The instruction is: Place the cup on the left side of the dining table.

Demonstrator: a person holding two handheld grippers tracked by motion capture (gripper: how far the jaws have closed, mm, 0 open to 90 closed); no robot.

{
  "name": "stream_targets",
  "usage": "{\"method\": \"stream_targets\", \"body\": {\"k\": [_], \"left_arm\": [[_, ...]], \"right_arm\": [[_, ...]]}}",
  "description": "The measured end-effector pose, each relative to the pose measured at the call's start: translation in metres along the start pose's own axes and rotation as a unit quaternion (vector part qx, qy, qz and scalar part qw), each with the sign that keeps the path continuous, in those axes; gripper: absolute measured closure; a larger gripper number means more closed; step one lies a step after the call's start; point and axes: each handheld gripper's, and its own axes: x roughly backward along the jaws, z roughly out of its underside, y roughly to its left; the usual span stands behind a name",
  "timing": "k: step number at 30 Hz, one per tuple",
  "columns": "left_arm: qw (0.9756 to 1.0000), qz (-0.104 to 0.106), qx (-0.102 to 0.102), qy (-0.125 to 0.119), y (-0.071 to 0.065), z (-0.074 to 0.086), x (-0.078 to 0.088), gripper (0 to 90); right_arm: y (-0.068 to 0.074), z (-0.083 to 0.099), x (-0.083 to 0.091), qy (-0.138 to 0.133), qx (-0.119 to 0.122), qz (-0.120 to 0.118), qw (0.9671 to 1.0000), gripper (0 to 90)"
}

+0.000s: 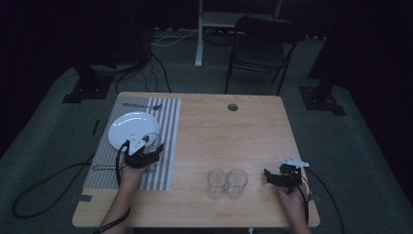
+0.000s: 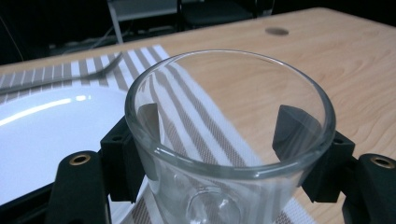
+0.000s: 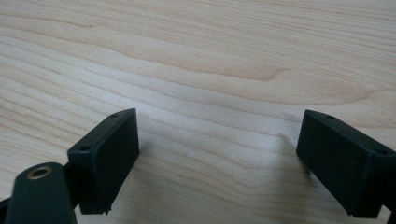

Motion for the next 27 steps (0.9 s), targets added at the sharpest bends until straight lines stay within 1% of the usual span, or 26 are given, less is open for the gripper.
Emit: {"method": "stream_targets", "body": {"k": [1, 3, 4, 5, 12, 14, 17, 20, 21, 23, 25, 26, 27], "left_arm": [[1.0, 0.002, 0.001, -0.001, 0.001, 0.002, 0.0, 29.7], [0.9999, 0.005, 0.013, -0.001, 0.003, 0.003, 0.002, 29.7], [0.9999, 0.007, 0.01, -0.001, 0.003, 0.004, 0.002, 29.7], [1.0, 0.006, 0.001, 0.0, 0.002, 0.004, 0.002, 29.6], [0.9999, 0.008, 0.005, 0.005, 0.003, 0.003, 0.002, 29.5], [0.9999, 0.003, 0.009, 0.009, 0.001, 0.003, 0.003, 29.4], [0.9999, -0.008, 0.003, 0.012, -0.001, 0.004, 0.003, 29.1], [0.9998, -0.015, 0.01, 0.011, -0.003, 0.006, 0.005, 28.8], [0.9996, -0.023, 0.013, 0.013, -0.004, 0.007, 0.006, 26.2], [0.9992, -0.029, 0.019, 0.02, -0.004, 0.008, 0.008, 19.2], [0.9992, -0.025, 0.022, 0.022, -0.004, 0.009, 0.011, 19.2], [0.9992, -0.03, 0.019, 0.021, -0.004, 0.01, 0.013, 19.1], [0.9991, -0.03, 0.021, 0.02, -0.004, 0.01, 0.016, 19.2]], "right_arm": [[0.0, 0.0, 0.0, 0.0, 0.0, 0.0, 1.0, 12.6], [0.0, 0.0, 0.0, 0.0, 0.0, 0.0, 1.0, 12.6], [0.0, 0.0, 0.0, 0.0, 0.0, 0.0, 1.0, 12.6], [0.0, 0.0, 0.0, 0.0, 0.0, 0.0, 1.0, 12.6], [0.0, 0.0, 0.0, 0.0, 0.0, 0.0, 1.0, 12.6], [0.0, 0.0, 0.0, 0.0, 0.0, 0.0, 1.0, 12.6], [0.0, 0.0, 0.0, 0.0, 0.0, 0.0, 1.0, 12.6], [0.0, 0.0, 0.0, 0.0, -0.001, 0.0, 1.0, 12.6], [0.0, 0.0, 0.0, 0.0, -0.001, 0.0, 1.0, 12.6], [0.0, 0.0, 0.0, 0.0, -0.001, 0.0, 1.0, 12.6], [0.0, 0.0, 0.0, 0.0, 0.0, 0.0, 1.0, 12.6], [0.0, 0.0, 0.0, 0.0, 0.0, 0.0, 1.0, 12.6], [0.0, 0.0, 0.0, 0.0, -0.001, 0.0, 1.0, 12.6]]}}
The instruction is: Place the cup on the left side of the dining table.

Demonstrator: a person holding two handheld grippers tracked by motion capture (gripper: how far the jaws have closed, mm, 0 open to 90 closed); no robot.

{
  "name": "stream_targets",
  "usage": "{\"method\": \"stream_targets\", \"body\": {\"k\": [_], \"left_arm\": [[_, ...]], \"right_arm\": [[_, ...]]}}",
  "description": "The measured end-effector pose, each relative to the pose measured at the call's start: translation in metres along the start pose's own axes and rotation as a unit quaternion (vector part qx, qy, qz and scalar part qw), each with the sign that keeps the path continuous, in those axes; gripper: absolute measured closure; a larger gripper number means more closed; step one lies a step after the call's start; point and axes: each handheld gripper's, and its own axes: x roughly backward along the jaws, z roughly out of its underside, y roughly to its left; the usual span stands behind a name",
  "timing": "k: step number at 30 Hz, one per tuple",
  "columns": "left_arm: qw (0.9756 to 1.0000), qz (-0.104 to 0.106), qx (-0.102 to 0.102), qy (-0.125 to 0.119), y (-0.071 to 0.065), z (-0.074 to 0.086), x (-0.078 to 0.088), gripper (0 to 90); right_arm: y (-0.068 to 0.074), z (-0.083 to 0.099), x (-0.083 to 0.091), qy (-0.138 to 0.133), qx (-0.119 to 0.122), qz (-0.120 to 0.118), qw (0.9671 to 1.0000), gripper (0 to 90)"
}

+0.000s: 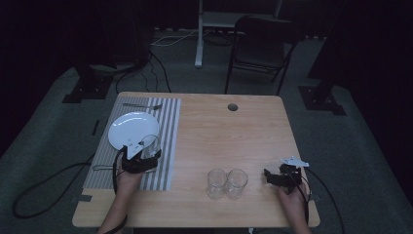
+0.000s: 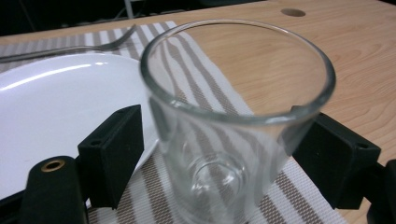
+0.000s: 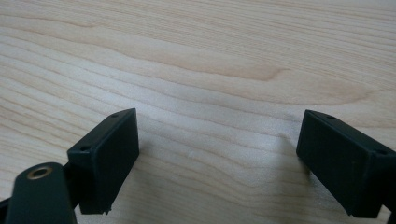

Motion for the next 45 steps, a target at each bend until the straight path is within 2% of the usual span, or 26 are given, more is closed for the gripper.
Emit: {"method": "stream_targets", "body": {"k": [2, 4, 6, 7, 9, 12, 17, 19, 23, 25, 31, 34, 36, 39, 42, 44, 45], "left_arm": [[0.9999, 0.011, 0.012, -0.002, 0.0, -0.001, 0.004, 19.1], [1.0, 0.006, 0.002, 0.007, 0.0, -0.001, 0.007, 19.0], [0.9999, -0.001, -0.003, 0.016, -0.001, -0.001, 0.008, 8.7], [0.9998, 0.003, 0.003, 0.019, 0.0, 0.0, 0.009, 8.8], [0.9998, -0.007, 0.006, 0.017, 0.001, 0.001, 0.012, 8.7], [0.9996, -0.008, 0.014, 0.022, 0.003, 0.004, 0.017, 8.8], [0.9994, 0.006, 0.016, 0.03, 0.004, 0.012, 0.024, 8.7], [0.9994, 0.009, 0.018, 0.03, 0.004, 0.014, 0.026, 0.3], [0.9991, -0.004, 0.022, 0.035, 0.004, 0.016, 0.035, 0.2], [0.9989, -0.001, 0.031, 0.035, 0.004, 0.016, 0.041, 0.2], [0.9975, -0.035, 0.02, 0.058, 0.005, 0.018, 0.057, 0.2], [0.9962, -0.05, 0.032, 0.064, 0.011, 0.023, 0.065, 0.2], [0.9956, -0.052, 0.042, 0.066, 0.014, 0.026, 0.069, 0.2], [0.9944, -0.067, 0.041, 0.071, 0.017, 0.033, 0.076, 0.3], [0.9929, -0.076, 0.05, 0.077, 0.021, 0.039, 0.082, 0.3], [0.9926, -0.077, 0.052, 0.078, 0.022, 0.042, 0.084, 0.3], [0.9908, -0.084, 0.061, 0.086, 0.025, 0.047, 0.086, 0.3]], "right_arm": [[0.0, 0.0, 0.0, 0.0, 0.0, 0.0, 1.0, 12.6], [0.0, 0.0, 0.0, 0.0, 0.0, 0.0, 1.0, 12.6], [0.0, 0.0, 0.0, 0.0, 0.0, 0.0, 1.0, 12.6], [0.0, 0.0, 0.0, 0.0, 0.0, 0.0, 1.0, 12.6], [0.0, 0.0, 0.0, 0.0, 0.0, 0.0, 1.0, 12.6], [0.0, 0.0, 0.0, 0.0, 0.0, 0.0, 1.0, 12.6], [0.0, 0.0, 0.0, 0.0, 0.001, 0.0, 1.0, 12.6], [0.0, 0.0, 0.0, 0.0, 0.0, 0.0, 1.0, 12.6], [0.0, 0.0, 0.0, 0.0, 0.0, 0.0, 1.0, 12.6], [0.0, 0.0, 0.0, 0.0, 0.0, 0.0, 1.0, 12.6], [0.0, 0.0, 0.0, 0.0, 0.0, 0.0, 1.0, 12.6], [0.0, 0.0, 0.0, 0.0, 0.0, 0.0, 1.0, 12.6], [0.0, 0.0, 0.0, 0.0, 0.0, 0.0, 1.0, 12.6], [0.0, 0.0, 0.0, 0.0, 0.0, 0.0, 1.0, 12.6], [0.0, 0.0, 0.0, 0.0, 0.0, 0.0, 1.0, 12.6], [0.0, 0.0, 0.0, 0.0, 0.0, 0.0, 1.0, 12.6], [0.0, 0.0, 0.0, 0.0, 0.0, 0.0, 1.0, 12.6]]}}
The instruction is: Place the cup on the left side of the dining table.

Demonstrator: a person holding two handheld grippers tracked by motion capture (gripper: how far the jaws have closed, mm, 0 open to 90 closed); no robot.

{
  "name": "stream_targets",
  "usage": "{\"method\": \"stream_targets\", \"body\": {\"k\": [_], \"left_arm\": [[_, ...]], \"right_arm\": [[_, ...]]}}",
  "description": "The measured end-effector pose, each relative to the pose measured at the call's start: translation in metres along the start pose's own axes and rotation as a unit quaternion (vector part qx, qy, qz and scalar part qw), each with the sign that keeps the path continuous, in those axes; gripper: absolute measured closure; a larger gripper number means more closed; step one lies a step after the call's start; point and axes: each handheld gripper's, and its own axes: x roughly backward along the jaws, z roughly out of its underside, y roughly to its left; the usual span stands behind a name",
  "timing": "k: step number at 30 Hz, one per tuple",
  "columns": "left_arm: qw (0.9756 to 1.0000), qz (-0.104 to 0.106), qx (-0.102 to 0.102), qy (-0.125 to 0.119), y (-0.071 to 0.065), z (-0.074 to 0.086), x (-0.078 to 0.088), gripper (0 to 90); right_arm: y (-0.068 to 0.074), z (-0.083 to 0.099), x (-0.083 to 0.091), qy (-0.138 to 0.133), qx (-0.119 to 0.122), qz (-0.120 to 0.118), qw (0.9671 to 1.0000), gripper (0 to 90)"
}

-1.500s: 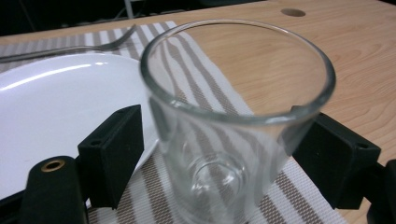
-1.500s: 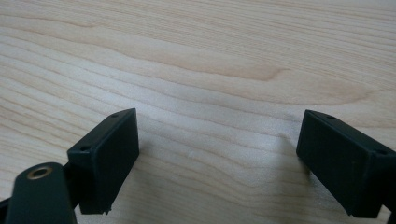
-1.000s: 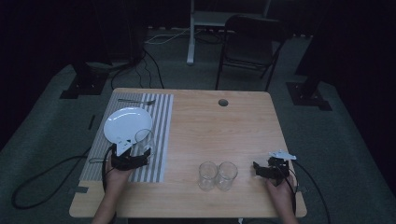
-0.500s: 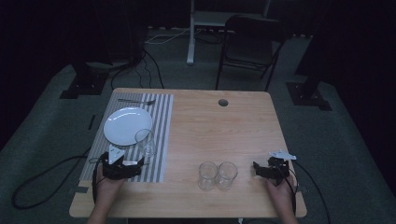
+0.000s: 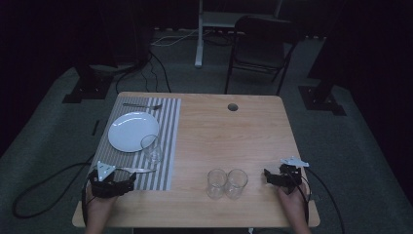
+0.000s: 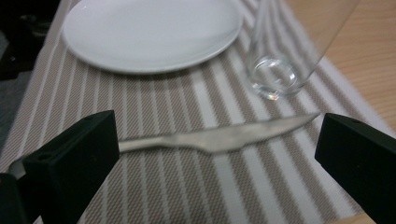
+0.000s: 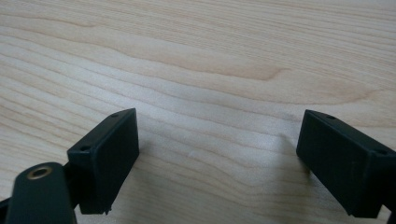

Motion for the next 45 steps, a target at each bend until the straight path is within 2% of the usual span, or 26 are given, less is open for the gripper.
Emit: {"method": "stream_targets", "body": {"k": [6, 10, 12, 17, 19, 23, 26, 30, 37, 45], "left_arm": [[0.9999, -0.01, 0.007, 0.011, 0.006, 0.015, 0.002, 0.3], [0.9991, -0.021, -0.002, 0.036, 0.007, 0.022, 0.001, 0.3], [0.9991, -0.019, -0.008, 0.037, 0.009, 0.027, 0.001, 0.3], [0.9984, -0.024, -0.004, 0.051, 0.013, 0.037, 0.003, 0.3], [0.9988, -0.025, -0.004, 0.043, 0.013, 0.039, 0.006, 0.3], [0.9984, -0.023, -0.011, 0.049, 0.015, 0.045, 0.012, 0.3], [0.9984, -0.026, -0.01, 0.048, 0.017, 0.049, 0.016, 0.3], [0.9979, -0.039, -0.018, 0.048, 0.02, 0.055, 0.02, 0.3], [0.9992, -0.02, -0.007, 0.033, 0.025, 0.065, 0.023, 0.3], [0.9996, -0.008, -0.007, 0.024, 0.029, 0.069, 0.023, 0.3]], "right_arm": [[0.0, 0.0, 0.0, 0.0, 0.0, 0.0, 1.0, 12.6], [0.0, 0.0, 0.0, 0.0, 0.0, 0.0, 1.0, 12.6], [0.0, 0.0, 0.0, 0.0, 0.0, 0.0, 1.0, 12.6], [0.0, 0.0, 0.0, 0.0, 0.0, 0.0, 1.0, 12.6], [0.0, 0.0, 0.0, 0.0, 0.0, 0.0, 1.0, 12.6], [0.0, 0.0, 0.0, 0.0, 0.0, 0.0, 1.0, 12.6], [0.0, 0.0, 0.0, 0.0, 0.0, 0.0, 1.0, 12.6], [0.0, 0.0, 0.0, 0.0, 0.0, 0.0, 1.0, 12.6], [0.0, 0.0, 0.0, 0.0, 0.0, 0.0, 1.0, 12.5], [0.0, 0.0, 0.0, 0.0, -0.004, 0.003, 1.0, 12.5]]}}
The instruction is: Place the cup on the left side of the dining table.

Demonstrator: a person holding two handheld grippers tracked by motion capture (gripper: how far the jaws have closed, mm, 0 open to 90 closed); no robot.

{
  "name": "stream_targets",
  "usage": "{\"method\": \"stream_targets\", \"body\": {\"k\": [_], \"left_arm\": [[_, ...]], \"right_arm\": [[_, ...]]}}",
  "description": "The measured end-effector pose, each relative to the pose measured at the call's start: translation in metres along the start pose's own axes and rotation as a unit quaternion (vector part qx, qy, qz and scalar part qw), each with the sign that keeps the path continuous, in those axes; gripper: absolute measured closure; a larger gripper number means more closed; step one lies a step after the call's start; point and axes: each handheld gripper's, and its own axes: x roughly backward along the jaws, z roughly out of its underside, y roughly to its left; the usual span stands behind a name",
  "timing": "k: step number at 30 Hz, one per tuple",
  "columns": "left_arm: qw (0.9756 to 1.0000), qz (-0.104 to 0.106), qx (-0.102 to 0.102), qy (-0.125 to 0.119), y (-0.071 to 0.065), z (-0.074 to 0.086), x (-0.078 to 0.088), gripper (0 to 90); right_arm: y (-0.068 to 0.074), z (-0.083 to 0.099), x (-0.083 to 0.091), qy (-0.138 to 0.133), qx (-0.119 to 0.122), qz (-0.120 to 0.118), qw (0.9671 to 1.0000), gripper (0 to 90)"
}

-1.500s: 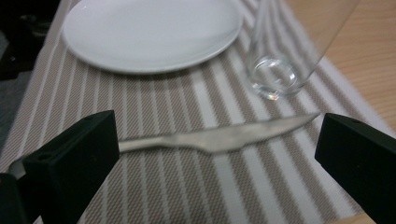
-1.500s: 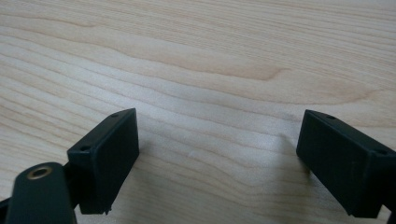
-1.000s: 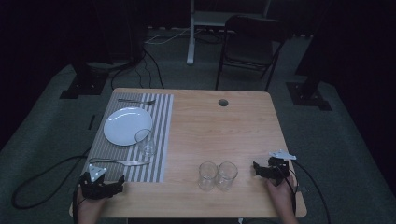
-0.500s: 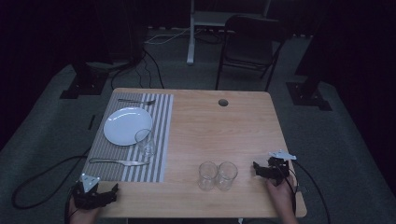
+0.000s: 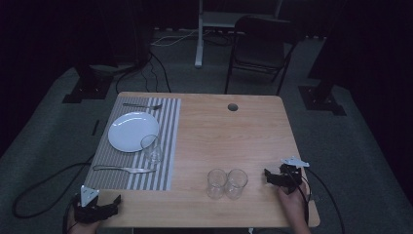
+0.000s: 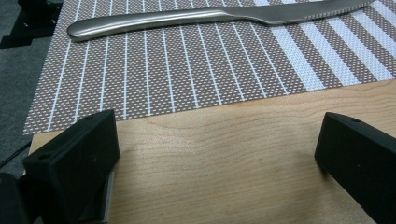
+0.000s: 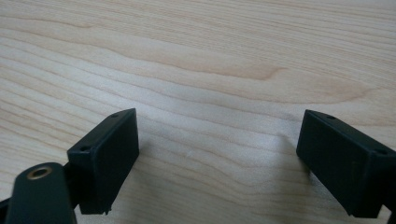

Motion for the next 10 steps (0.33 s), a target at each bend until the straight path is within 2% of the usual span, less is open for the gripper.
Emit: {"method": "stream_targets", "body": {"k": [10], "left_arm": [[0.9999, -0.009, 0.001, -0.01, -0.0015, 0.0005, -0.0019, 0.3]], "right_arm": [[-0.0004, 0.0, 0.0, 0.0, -0.008, 0.006, 1.0, 12.5]]}}
